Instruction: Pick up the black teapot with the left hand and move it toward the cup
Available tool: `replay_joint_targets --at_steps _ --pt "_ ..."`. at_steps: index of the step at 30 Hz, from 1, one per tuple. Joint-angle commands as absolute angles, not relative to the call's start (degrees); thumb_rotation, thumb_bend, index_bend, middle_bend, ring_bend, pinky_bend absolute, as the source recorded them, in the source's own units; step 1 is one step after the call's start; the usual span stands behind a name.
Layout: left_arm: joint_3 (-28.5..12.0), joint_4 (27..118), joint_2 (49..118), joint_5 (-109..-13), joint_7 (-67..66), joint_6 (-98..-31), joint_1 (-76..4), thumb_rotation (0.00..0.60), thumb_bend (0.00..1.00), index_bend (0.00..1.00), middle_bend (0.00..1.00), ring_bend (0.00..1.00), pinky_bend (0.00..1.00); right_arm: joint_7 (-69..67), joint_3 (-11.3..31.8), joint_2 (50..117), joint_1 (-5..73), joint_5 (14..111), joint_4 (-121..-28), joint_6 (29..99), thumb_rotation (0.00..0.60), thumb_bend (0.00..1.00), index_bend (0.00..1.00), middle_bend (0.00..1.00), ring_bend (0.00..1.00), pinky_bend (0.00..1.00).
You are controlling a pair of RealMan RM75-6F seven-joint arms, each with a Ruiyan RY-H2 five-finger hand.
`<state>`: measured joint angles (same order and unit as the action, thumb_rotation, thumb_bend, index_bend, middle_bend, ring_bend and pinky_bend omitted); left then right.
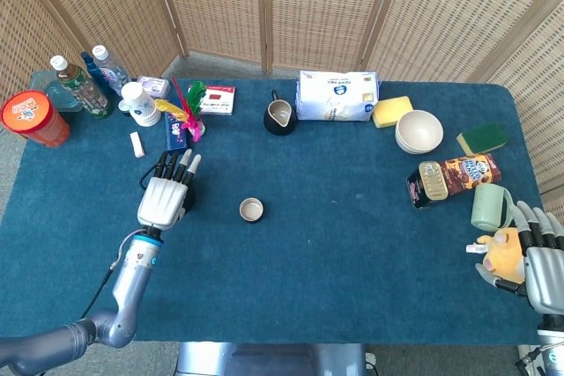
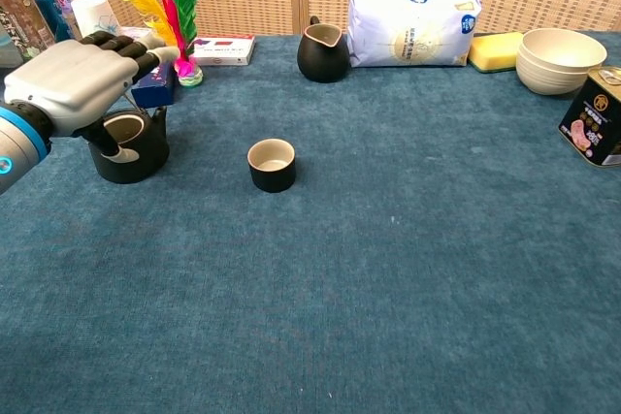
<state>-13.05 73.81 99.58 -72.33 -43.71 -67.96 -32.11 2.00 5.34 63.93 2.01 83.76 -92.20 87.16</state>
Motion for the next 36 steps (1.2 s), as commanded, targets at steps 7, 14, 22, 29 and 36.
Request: replay_joint_targets --at_steps 7,14,22,29,36 --pt "-14.02 70.17 100.85 -70.7 -42.92 -66.75 -34.09 0.6 0.0 0.0 0.0 0.0 0.02 2.08 5.08 63.79 1.9 84.4 -92.39 87.51 0.422 0.0 0.0 0.0 0.0 0.0" --pt "-14.23 67.28 100.15 -69.56 -42.43 -66.25 -34.66 0.6 0.0 0.0 0.0 0.0 0.02 1.78 5.14 63.69 1.93 83.93 -92.29 87.13 0.423 0.0 0.0 0.0 0.0 0.0" --pt "-14.66 63.41 98.1 -68.23 -39.01 -65.06 -34.67 0.6 0.0 0.0 0.0 0.0 0.02 2.02 5.17 63.83 2.09 83.71 -92.21 86.78 0.423 0.0 0.0 0.0 0.0 0.0" --pt "-15.65 59.99 95.98 -67.32 -35.99 -64.29 -35.05 0.6 0.0 0.0 0.0 0.0 0.02 2.39 5.08 64.04 2.16 83.59 -92.2 86.54 0.423 0.0 0.0 0.0 0.0 0.0" --pt "-17.96 56.08 94.43 -65.32 -32.56 -62.49 -36.47 0.6 0.0 0.0 0.0 0.0 0.02 2.59 5.06 64.09 2.03 83.75 -92.3 86.92 0.424 0.0 0.0 0.0 0.0 0.0"
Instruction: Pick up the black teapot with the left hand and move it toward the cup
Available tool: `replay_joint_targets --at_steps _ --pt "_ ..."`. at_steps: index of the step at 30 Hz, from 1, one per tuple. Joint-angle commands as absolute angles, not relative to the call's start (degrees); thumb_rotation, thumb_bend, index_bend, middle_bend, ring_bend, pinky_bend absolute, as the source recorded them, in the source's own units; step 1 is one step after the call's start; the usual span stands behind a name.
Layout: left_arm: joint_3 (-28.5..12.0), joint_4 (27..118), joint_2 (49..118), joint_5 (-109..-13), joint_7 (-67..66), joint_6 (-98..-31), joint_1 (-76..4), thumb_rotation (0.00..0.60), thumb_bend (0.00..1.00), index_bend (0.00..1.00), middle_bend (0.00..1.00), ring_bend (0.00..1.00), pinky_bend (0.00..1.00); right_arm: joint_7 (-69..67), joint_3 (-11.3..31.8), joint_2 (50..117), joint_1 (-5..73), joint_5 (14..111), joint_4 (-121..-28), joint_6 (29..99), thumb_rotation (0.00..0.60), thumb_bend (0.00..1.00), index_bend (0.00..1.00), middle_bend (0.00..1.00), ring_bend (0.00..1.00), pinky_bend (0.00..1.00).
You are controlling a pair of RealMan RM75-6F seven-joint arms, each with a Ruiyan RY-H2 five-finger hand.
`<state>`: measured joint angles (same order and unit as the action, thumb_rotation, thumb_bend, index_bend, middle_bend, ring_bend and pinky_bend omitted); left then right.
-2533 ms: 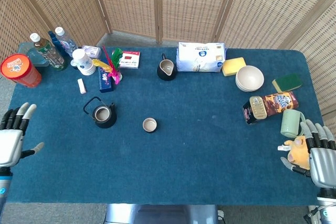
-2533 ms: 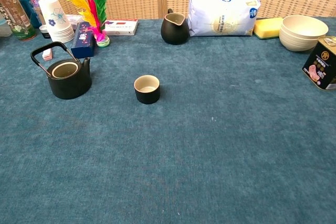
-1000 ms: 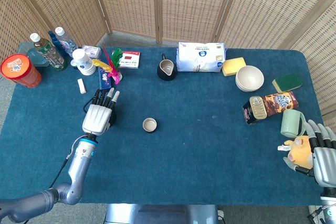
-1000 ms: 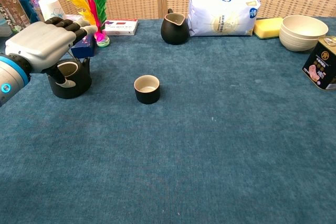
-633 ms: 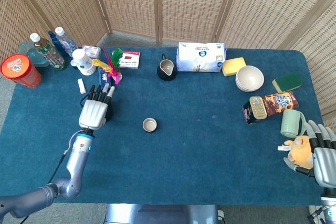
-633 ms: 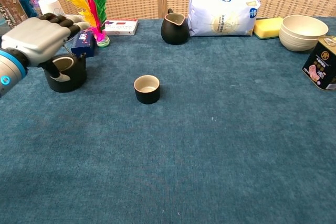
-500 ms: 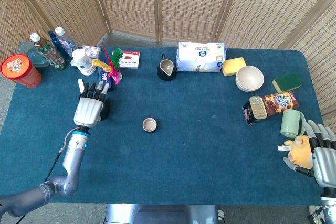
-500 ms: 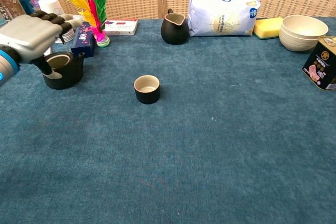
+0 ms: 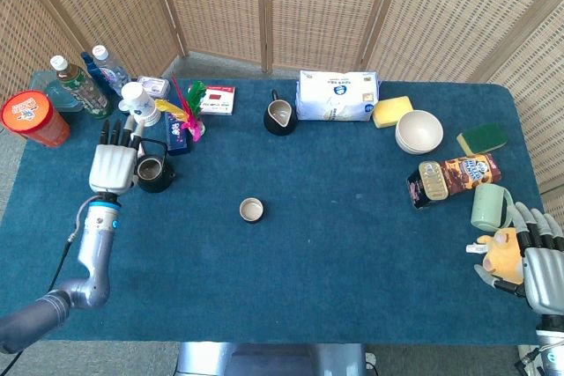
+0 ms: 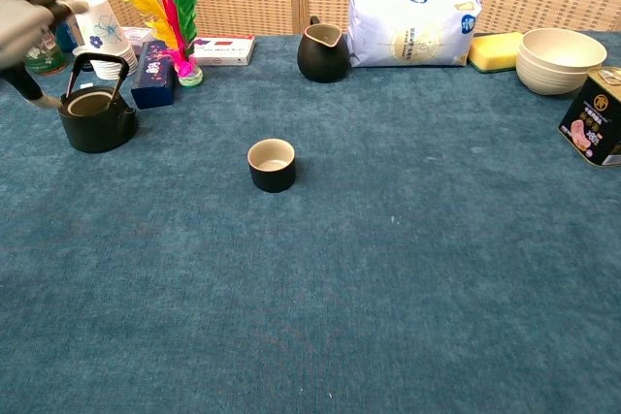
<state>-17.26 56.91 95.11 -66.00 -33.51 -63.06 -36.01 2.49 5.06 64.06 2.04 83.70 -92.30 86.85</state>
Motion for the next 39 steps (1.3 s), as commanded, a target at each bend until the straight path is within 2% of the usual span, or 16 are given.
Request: replay_joint_targets --at_steps 1,6,10,18,39 --pt "-18.06 56.09 94.11 -65.21 -32.18 -62.41 -36.47 0.6 0.0 0.0 0.0 0.0 0.02 2.63 5.04 64.12 2.03 83.77 -92.3 86.91 0.423 0.0 0.0 0.0 0.0 0.0" --pt "-17.43 59.81 91.01 -65.85 -28.76 -63.01 -35.0 0.6 0.0 0.0 0.0 0.0 0.02 2.66 4.95 64.17 2.01 83.75 -92.29 86.82 0.423 0.0 0.0 0.0 0.0 0.0" --pt "-16.67 66.35 86.18 -66.72 -25.91 -62.36 -33.72 0.6 0.0 0.0 0.0 0.0 0.02 2.79 4.77 64.24 2.02 84.07 -92.36 86.81 0.423 0.0 0.0 0.0 0.0 0.0" --pt "-18.04 72.69 81.52 -61.36 -26.81 -56.73 -35.55 0.6 0.0 0.01 0.0 0.0 0.03 3.25 4.6 64.41 1.96 84.2 -92.39 86.88 0.423 0.0 0.0 0.0 0.0 0.0" --pt "-19.92 66.93 85.31 -47.14 -33.05 -50.67 -43.28 0.6 0.0 0.05 0.0 0.0 0.06 3.56 5.44 65.13 2.92 81.86 -91.12 84.74 0.424 0.0 0.0 0.0 0.0 0.0"
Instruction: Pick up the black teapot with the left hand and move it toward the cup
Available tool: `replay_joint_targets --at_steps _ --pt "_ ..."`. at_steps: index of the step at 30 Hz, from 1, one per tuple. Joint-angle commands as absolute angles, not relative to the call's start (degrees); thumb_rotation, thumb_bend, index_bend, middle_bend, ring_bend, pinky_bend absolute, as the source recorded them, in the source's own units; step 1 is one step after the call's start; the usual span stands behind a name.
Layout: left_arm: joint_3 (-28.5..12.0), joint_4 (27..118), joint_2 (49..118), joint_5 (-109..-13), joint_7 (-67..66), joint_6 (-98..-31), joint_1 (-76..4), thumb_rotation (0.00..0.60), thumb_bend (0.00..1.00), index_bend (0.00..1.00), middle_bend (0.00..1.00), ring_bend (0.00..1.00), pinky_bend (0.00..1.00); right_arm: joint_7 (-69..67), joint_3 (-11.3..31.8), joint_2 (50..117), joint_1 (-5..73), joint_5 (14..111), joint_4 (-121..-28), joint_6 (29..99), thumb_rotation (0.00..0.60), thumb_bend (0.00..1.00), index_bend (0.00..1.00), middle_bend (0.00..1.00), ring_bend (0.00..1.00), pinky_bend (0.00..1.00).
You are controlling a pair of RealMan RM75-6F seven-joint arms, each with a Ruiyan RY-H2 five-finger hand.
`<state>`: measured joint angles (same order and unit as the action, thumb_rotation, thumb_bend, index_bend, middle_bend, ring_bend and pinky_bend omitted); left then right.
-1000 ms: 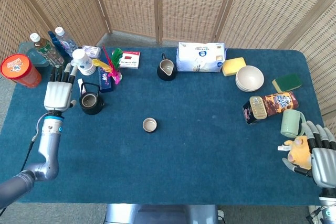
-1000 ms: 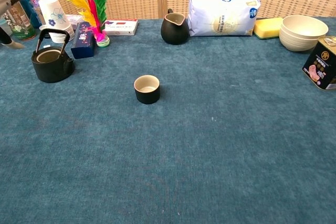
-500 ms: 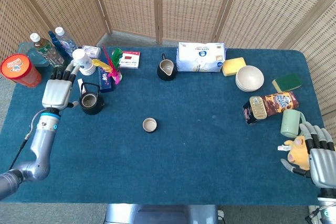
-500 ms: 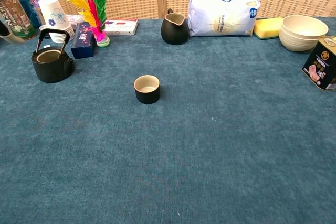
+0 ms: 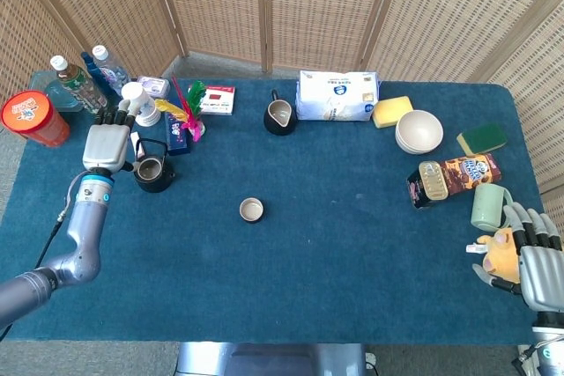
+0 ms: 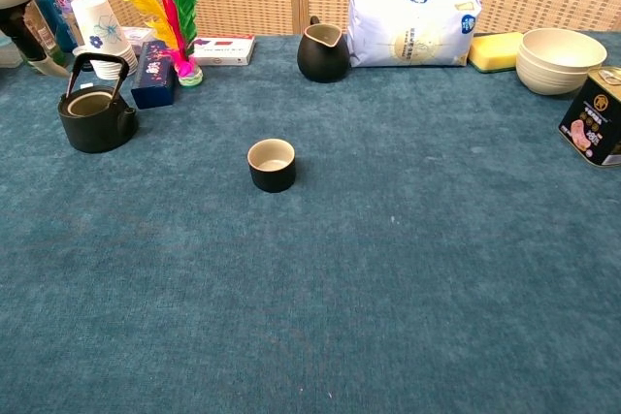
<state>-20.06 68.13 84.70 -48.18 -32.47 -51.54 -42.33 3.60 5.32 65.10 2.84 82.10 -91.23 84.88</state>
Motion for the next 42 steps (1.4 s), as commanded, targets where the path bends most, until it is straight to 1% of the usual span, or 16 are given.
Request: replay_joint_targets --at_steps 1,3,4,13,16,19,20,22,24,29,33,37,39,40,42 --pt "-19.81 66.5 85.51 -46.83 -33.27 -50.4 -43.59 0.6 0.0 0.05 0.0 0.0 0.08 3.53 5.5 65.13 2.94 81.74 -91.09 84.7 0.424 0.0 0.0 0.0 0.0 0.0" --pt "-19.46 65.38 86.04 -46.42 -33.8 -49.95 -44.36 0.6 0.0 0.06 0.0 0.0 0.14 3.51 5.66 65.14 2.98 81.44 -91.02 84.61 0.424 0.0 0.0 0.0 0.0 0.0" --pt "-19.12 64.55 86.37 -46.38 -34.29 -49.73 -44.83 0.6 0.0 0.06 0.0 0.0 0.16 3.38 5.69 65.11 3.02 81.32 -91.06 84.49 0.424 0.0 0.0 0.0 0.0 0.0" --pt "-18.75 58.71 89.43 -43.82 -34.42 -46.62 -47.86 0.6 0.0 0.07 0.0 0.0 0.16 2.78 5.92 65.0 3.41 80.32 -91.01 83.33 0.424 0.0 0.0 0.0 0.0 0.0" --pt "-18.52 56.55 90.53 -43.49 -34.37 -45.63 -48.88 0.6 0.0 0.1 0.01 0.0 0.16 3.03 5.99 65.08 3.49 80.13 -91.0 83.23 0.425 0.0 0.0 0.0 0.0 0.0" --pt "-18.41 54.58 91.58 -43.22 -34.27 -44.82 -49.78 0.6 0.0 0.21 0.13 0.05 0.16 3.34 6.06 65.2 3.6 79.9 -90.89 83.07 0.428 0.0 0.0 0.0 0.0 0.0" --pt "-18.4 53.61 92.13 -43.21 -34.08 -44.58 -50.18 0.6 0.0 0.26 0.19 0.09 0.17 3.43 6.08 65.24 3.66 79.73 -90.86 82.91 0.428 0.0 0.0 0.0 0.0 0.0" --pt "-18.43 52.39 92.85 -43.29 -33.65 -44.35 -50.64 0.6 0.0 0.33 0.26 0.14 0.22 3.52 6.15 65.29 3.71 79.47 -90.78 82.74 0.427 0.0 0.0 0.0 0.0 0.0" --pt "-18.25 50.92 93.62 -43.17 -33.61 -43.91 -51.11 0.6 0.0 0.38 0.31 0.19 0.31 3.67 6.24 65.37 3.77 79.23 -90.66 82.65 0.427 0.0 0.0 0.0 0.0 0.0" --pt "-17.85 48.62 94.91 -42.56 -33.63 -42.85 -51.86 0.6 0.0 0.44 0.4 0.28 0.42 3.84 6.25 65.54 3.91 79.05 -90.53 82.43 0.428 0.0 0.0 0.0 0.0 0.0" --pt "-17.52 48.29 95.15 -42.64 -33.7 -42.87 -52.01 0.6 0.0 0.49 0.49 0.4 0.57 3.97 6.21 65.59 3.93 79.12 -90.53 82.49 0.431 0.0 0.0 0.0 0.0 0.0" --pt "-16.9 48.69 95.02 -41.93 -34.63 -42.48 -51.89 0.6 0.0 0.54 0.56 0.5 0.65 4.03 6.06 65.59 3.9 79.4 -90.65 82.61 0.432 0.0 0.0 0.0 0.0 0.0" --pt "-16.97 49.3 94.88 -41.43 -34.59 -42.46 -51.82 0.6 0.03 0.6 0.63 0.57 0.69 3.98 6.05 65.55 3.87 79.5 -90.67 82.74 0.434 0.0 0.0 0.0 0.0 0.0" --pt "-16.98 49.74 94.7 -41.33 -34.48 -42.57 -51.76 0.6 0.05 0.62 0.65 0.59 0.7 3.94 6.05 65.55 3.85 79.52 -90.67 82.81 0.435 0.0 0.0 0.0 0.0 0.0" --pt "-16.89 50.34 94.4 -41.39 -34.54 -42.98 -51.7 0.6 0.12 0.67 0.7 0.63 0.73 3.92 6.05 65.54 3.86 79.49 -90.65 82.79 0.436 0.0 0.0 0.0 0.0 0.0"
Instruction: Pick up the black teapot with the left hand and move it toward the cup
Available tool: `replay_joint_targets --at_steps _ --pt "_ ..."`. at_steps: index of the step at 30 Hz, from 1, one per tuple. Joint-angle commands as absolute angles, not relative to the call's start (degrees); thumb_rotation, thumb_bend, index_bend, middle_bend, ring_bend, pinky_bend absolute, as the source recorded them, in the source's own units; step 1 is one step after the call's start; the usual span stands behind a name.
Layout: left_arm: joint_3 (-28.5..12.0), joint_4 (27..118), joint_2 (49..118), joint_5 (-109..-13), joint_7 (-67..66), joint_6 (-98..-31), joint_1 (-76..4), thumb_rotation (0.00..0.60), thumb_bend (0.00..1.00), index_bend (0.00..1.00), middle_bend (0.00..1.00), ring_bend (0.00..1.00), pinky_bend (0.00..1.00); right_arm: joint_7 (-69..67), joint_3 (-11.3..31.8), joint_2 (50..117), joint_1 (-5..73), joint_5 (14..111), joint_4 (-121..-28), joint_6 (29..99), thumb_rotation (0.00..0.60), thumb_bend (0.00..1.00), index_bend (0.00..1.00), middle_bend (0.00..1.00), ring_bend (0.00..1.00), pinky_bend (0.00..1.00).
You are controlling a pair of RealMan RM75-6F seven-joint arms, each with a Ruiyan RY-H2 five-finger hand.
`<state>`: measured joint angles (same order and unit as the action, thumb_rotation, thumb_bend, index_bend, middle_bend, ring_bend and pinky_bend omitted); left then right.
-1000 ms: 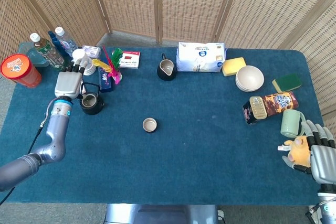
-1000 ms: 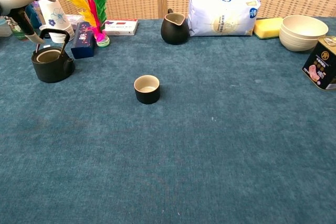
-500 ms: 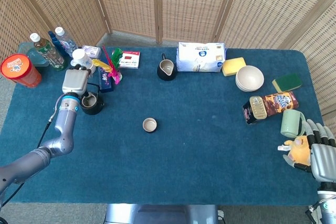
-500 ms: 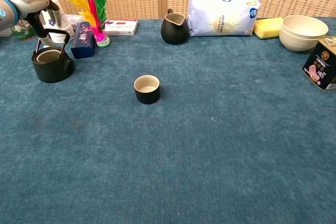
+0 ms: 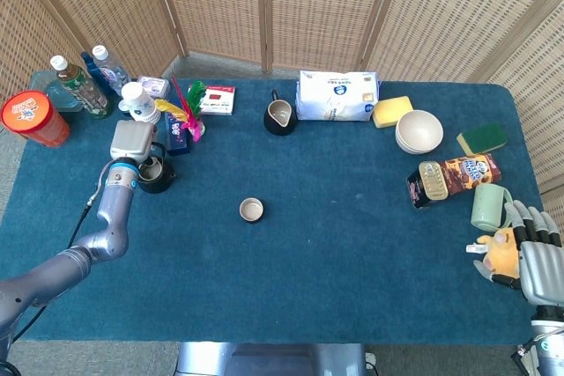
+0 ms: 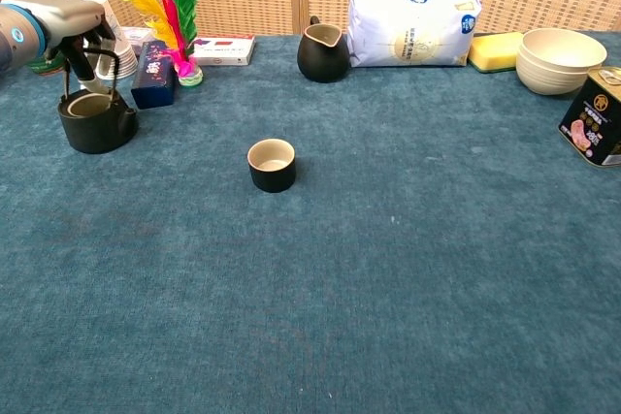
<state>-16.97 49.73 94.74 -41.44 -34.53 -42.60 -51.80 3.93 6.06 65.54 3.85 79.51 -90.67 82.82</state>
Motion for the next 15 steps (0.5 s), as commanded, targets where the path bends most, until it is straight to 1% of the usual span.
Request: replay_joint_targets --at_steps 1,6,10,12,13,15 --pt "-16.86 50.84 94.17 -41.56 -34.51 -43.52 -51.62 0.6 0.15 0.68 0.71 0.64 0.74 3.93 6.03 65.56 3.88 79.47 -90.61 82.73 0.436 0.0 0.0 0.0 0.0 0.0" --pt "-16.44 53.07 93.09 -42.67 -34.41 -45.32 -51.28 0.6 0.24 0.73 0.77 0.71 0.78 3.97 5.95 65.61 3.96 79.56 -90.61 82.62 0.441 0.0 0.0 0.0 0.0 0.0" --pt "-16.27 54.88 92.28 -42.88 -34.11 -45.92 -50.97 0.6 0.27 0.74 0.78 0.74 0.81 3.93 5.97 65.53 3.9 79.49 -90.68 82.71 0.442 0.0 0.0 0.0 0.0 0.0" --pt "-16.03 55.96 91.8 -43.48 -33.82 -46.36 -50.79 0.6 0.3 0.77 0.82 0.78 0.84 3.93 5.96 65.48 3.88 79.5 -90.73 82.76 0.443 0.0 0.0 0.0 0.0 0.0" --pt "-15.93 56.36 91.61 -43.8 -33.74 -46.65 -50.72 0.6 0.32 0.78 0.83 0.79 0.85 3.92 5.93 65.47 3.89 79.53 -90.76 82.74 0.444 0.0 0.0 0.0 0.0 0.0" --pt "-15.74 57.18 91.25 -44.32 -33.66 -47.29 -50.57 0.6 0.42 0.8 0.86 0.81 0.88 3.95 5.87 65.46 3.92 79.58 -90.8 82.64 0.444 0.0 0.0 0.0 0.0 0.0"
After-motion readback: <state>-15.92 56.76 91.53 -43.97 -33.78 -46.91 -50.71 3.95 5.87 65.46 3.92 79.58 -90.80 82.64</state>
